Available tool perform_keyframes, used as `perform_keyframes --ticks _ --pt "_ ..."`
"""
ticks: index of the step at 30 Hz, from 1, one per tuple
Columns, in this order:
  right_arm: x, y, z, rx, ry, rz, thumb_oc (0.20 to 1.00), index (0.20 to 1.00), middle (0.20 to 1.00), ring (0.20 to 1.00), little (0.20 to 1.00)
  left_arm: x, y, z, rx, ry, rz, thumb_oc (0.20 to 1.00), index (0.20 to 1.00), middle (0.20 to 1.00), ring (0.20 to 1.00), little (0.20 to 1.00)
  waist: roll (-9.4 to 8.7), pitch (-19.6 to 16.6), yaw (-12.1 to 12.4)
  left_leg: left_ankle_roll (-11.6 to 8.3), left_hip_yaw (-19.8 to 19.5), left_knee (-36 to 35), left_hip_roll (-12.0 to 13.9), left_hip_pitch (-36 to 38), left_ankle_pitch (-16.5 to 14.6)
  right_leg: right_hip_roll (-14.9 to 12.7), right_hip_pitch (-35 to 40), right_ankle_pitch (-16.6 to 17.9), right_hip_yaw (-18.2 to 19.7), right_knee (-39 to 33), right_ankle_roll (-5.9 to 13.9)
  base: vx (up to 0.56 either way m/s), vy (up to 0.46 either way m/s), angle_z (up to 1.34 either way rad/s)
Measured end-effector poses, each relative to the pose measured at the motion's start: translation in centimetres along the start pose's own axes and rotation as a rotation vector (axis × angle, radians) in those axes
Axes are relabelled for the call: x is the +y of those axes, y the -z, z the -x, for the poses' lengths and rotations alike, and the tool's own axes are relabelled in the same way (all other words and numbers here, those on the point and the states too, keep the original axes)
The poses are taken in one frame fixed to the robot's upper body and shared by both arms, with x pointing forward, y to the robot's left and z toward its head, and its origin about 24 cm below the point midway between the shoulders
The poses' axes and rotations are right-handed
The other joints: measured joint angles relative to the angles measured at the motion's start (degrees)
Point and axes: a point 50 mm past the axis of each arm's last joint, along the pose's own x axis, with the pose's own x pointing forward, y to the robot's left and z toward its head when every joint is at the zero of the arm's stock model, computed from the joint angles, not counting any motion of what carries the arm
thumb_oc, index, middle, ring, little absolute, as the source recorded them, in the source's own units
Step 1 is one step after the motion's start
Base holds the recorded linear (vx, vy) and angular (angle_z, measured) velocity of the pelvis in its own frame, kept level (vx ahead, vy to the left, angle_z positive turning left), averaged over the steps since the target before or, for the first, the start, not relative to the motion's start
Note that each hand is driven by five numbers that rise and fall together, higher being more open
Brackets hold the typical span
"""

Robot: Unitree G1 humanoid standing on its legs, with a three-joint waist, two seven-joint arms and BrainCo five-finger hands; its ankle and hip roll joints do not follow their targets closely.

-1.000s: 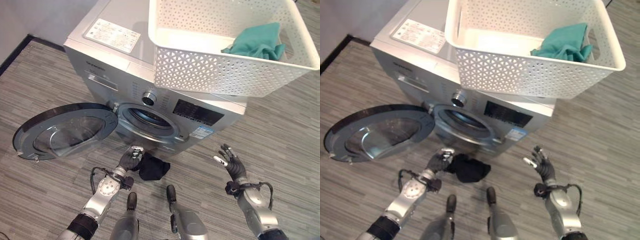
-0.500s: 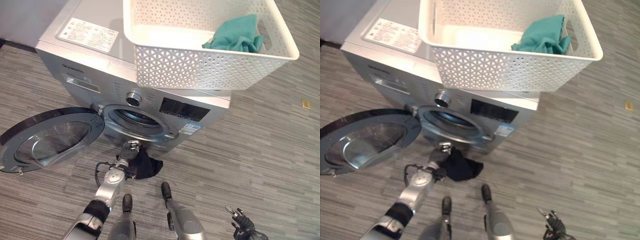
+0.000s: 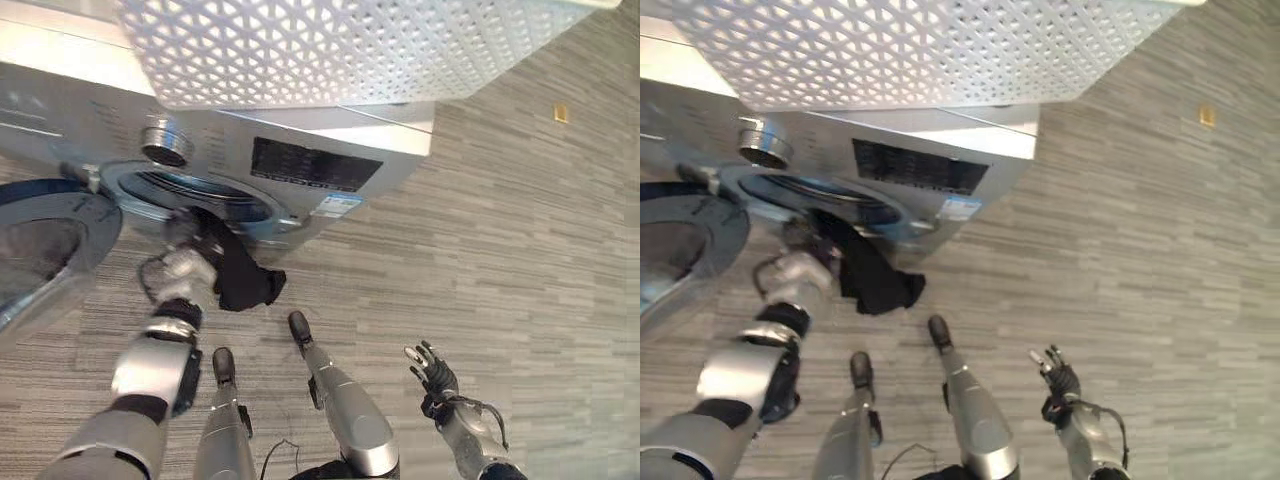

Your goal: Grab the laundry basket,head to the washer,open it,put in the laundry and shut it.

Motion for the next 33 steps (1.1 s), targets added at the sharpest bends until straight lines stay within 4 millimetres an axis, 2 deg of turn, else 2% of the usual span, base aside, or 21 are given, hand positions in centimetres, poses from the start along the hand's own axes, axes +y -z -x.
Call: perform_keyframes --ticks 2,3,5,6,10,11,14,15,16,18,21,22,23,24,25,26,28,29,31,32,33 --pt "0.5 -1.2 0.1 -0.05 -0.057 0.039 1.0 1.0 1.0 1.0 1.0 -0.6 -4.2 -1.0 -0.087 -0.01 0.068 0.2 0.2 0.2 0.2 0.2 -0.05 0.0 -0.7 -0.4 0.2 1.3 0.4 -3.5 -0.3 0.5 -3.5 0.1 0.2 1.0 -0.08 0.01 -0.09 -0.06" --pt "0.6 -1.6 0.1 -0.065 -0.066 0.046 1.0 1.0 1.0 1.0 1.0 -0.9 -5.4 -1.2 -0.119 -0.007 0.077 0.2 0.2 0.2 0.2 0.2 -0.03 0.0 -1.1 -0.54 0.0 2.0 0.5 -5.0 -0.3 0.6 -4.5 0.2 0.1 1.1 -0.23 0.01 -0.085 0.06" --pt "0.5 -1.8 0.1 -0.077 -0.065 0.049 1.0 1.0 1.0 1.0 1.0 -2.2 -6.5 -1.2 -0.133 0.015 0.139 0.2 0.2 0.2 0.2 0.2 0.26 0.3 -1.2 -0.87 -0.4 3.4 0.8 -7.2 -0.6 0.8 -5.8 0.3 -0.3 1.2 -0.38 0.0 -0.1 0.12" --pt "0.2 -1.7 0.1 -0.07 -0.056 0.052 1.0 1.0 1.0 1.0 1.0 -3.6 -6.4 -0.9 -0.12 0.041 0.192 0.2 0.2 0.2 0.2 0.2 0.56 0.5 -1.2 -0.92 -0.5 3.8 0.9 -8.1 -0.6 0.9 -6.4 0.3 -0.9 1.2 -0.38 0.01 -0.138 0.14" --pt "0.0 -1.9 -0.1 -0.074 -0.045 0.054 1.0 1.0 1.0 1.0 1.0 -6.8 -6.7 -0.2 -0.11 0.119 0.248 0.2 0.2 0.2 0.2 0.2 0.83 0.7 -1.2 -0.95 -0.9 4.3 1.0 -11.0 -0.6 1.1 -8.9 0.5 -1.3 1.4 -0.66 0.01 -0.112 0.07" --pt "-0.2 -2.2 0.0 -0.08 -0.039 0.061 1.0 1.0 1.0 1.0 1.0 -9.6 -6.6 0.8 -0.092 0.187 0.303 0.2 0.2 0.2 0.2 0.2 1.45 1.1 -1.4 -1.05 -1.3 5.7 1.1 -13.7 -0.7 1.2 -10.8 0.5 -1.7 1.9 -0.66 0.0 -0.178 0.2" --pt "0.0 -2.8 -0.1 -0.114 -0.035 0.06 1.0 1.0 1.0 1.0 1.0 -13.7 -8.1 3.1 -0.133 0.329 0.488 0.2 0.2 0.2 0.2 0.2 2.92 2.1 -1.2 -1.64 -4.3 7.7 1.4 -20.2 -0.2 1.7 -16.2 0.5 -4.4 4.0 -0.76 0.0 -0.171 0.35" --pt "-0.1 -3.2 0.1 -0.137 -0.04 0.06 1.0 1.0 1.0 1.0 1.0 -15.7 -8.1 4.6 -0.114 0.366 0.597 0.2 0.2 0.2 0.2 0.2 3.58 2.4 -1.0 -1.72 -4.4 7.8 1.4 -21.4 0.0 2.0 -19.0 -0.9 -4.6 7.3 -0.34 0.02 -0.216 0.24" --pt "0.2 -3.6 0.0 -0.153 -0.056 0.072 1.0 1.0 1.0 1.0 1.0 -16.1 -8.7 5.3 -0.131 0.382 0.689 0.2 0.2 0.2 0.2 0.2 3.7 2.6 -1.2 -1.91 -5.0 7.5 1.1 -23.2 0.3 1.6 -21.5 -2.0 -4.7 9.5 -0.31 0.02 -0.081 0.14" --pt "1.4 -4.7 -0.3 -0.194 -0.094 0.066 1.0 1.0 1.0 1.0 1.0 -17.7 -10.3 6.6 -0.183 0.45 0.72 0.2 0.2 0.2 0.2 0.2 3.61 2.6 -2.0 -2.04 -4.8 7.9 1.0 -27.2 0.8 1.6 -25.6 -1.8 -4.6 9.9 -0.75 0.02 -0.109 0.09" --pt "3.7 -7.1 0.3 -0.313 -0.209 0.051 1.0 1.0 1.0 1.0 1.0 -14.1 -13.8 4.5 -0.325 0.377 0.688 0.2 0.2 0.2 0.2 0.2 3.61 2.6 -4.7 -2.79 -4.1 11.7 2.1 -30.6 -0.3 2.7 -27.8 -1.7 -4.6 10.8 -1.14 0.07 -0.092 -0.13" --pt "4.1 -8.3 0.9 -0.356 -0.258 0.055 1.0 1.0 1.0 1.0 1.0 -13.1 -15.1 3.7 -0.391 0.358 0.573 0.2 0.2 0.2 0.2 0.2 3.61 2.6 -5.1 -4.13 0.1 17.3 4.7 -33.8 -2.3 3.6 -29.3 -2.3 -5.0 13.3 -1.68 -0.05 0.021 -0.18" --pt "4.3 -9.6 1.7 -0.419 -0.292 0.06 1.0 1.0 1.0 1.0 1.0 -12.0 -16.8 3.2 -0.459 0.335 0.468 0.2 0.2 0.2 0.2 0.2 3.61 2.6 -6.1 -3.97 5.7 22.4 7.4 -37.2 -3.3 4.0 -31.3 -3.2 -6.2 16.1 -2.84 -0.03 0.058 -0.2" --pt "4.1 -11.1 2.4 -0.498 -0.305 0.057 1.0 1.0 1.0 1.0 1.0 -10.6 -20.2 2.8 -0.53 0.27 0.415 0.2 0.2 0.2 0.2 0.2 3.26 2.3 -7.5 -2.54 11.7 28.5 11.9 -41.3 -5.5 5.1 -35.2 -4.3 -6.8 20.3 -3.75 0.0 0.003 -0.31" --pt "2.7 -12.1 2.8 -0.554 -0.251 0.033 1.0 1.0 1.0 1.0 1.0 -9.7 -25.7 3.5 -0.642 0.209 0.363 0.2 0.2 0.2 0.2 0.2 2.77 2.0 -7.9 0.07 15.0 34.8 15.2 -46.5 -8.3 6.1 -42.5 -6.6 -6.3 27.5 -3.31 0.01 -0.014 -0.47" --pt "1.8 -12.0 3.0 -0.542 -0.221 0.041 1.0 1.0 1.0 1.0 1.0 -9.2 -27.5 3.7 -0.672 0.157 0.265 0.2 0.2 0.2 0.2 0.2 2.88 2.1 -7.0 1.32 15.4 37.2 15.7 -48.9 -9.3 6.8 -45.6 -7.5 -5.5 30.3 -3.04 0.03 -0.07 -0.56" --pt "1.3 -10.8 2.9 -0.485 -0.195 0.05 1.0 1.0 1.0 1.0 1.0 -8.5 -29.3 3.8 -0.672 0.087 0.157 0.2 0.2 0.2 0.2 0.2 3.16 2.3 -6.2 0.79 14.8 39.4 16.6 -51.2 -10.0 7.0 -47.6 -7.2 -5.8 31.4 -2.67 0.05 -0.042 -0.24" --pt "1.5 -11.5 3.3 -0.505 -0.213 0.062 1.0 1.0 1.0 1.0 1.0 -8.7 -30.1 4.1 -0.67 0.056 0.073 0.2 0.2 0.2 0.2 0.2 3.42 2.4 -5.9 0.75 13.6 40.1 16.7 -52.1 -10.0 7.3 -48.0 -7.3 -6.3 31.7 -3.16 0.05 -0.02 0.02" --pt "2.0 -14.2 4.5 -0.598 -0.271 0.104 1.0 1.0 1.0 1.0 1.0 -8.4 -34.6 6.4 -0.748 0.039 0.072 0.2 0.2 0.2 0.2 0.2 4.04 2.8 -5.3 0.8 12.8 41.5 17.6 -54.5 -9.7 7.9 -50.0 -7.0 -7.1 32.0 -3.42 0.04 -0.027 -0.05" --pt "1.6 -15.2 4.7 -0.64 -0.254 0.098 1.0 1.0 1.0 1.0 1.0 -8.2 -35.5 7.0 -0.782 0.034 0.053 0.2 0.2 0.2 0.2 0.2 4.34 3.0 -4.0 0.67 12.6 41.4 17.8 -54.2 -9.6 8.2 -49.8 -6.8 -7.1 32.1 -3.55 0.04 -0.05 -0.08" --pt "1.5 -15.2 4.6 -0.639 -0.246 0.099 1.0 1.0 1.0 1.0 1.0 -7.9 -35.7 7.0 -0.791 0.026 0.044 0.2 0.2 0.2 0.2 0.2 4.49 3.0 -3.1 0.54 12.3 41.0 17.7 -53.8 -9.6 8.2 -49.4 -6.9 -7.3 32.1 -3.71 0.05 -0.056 -0.06"
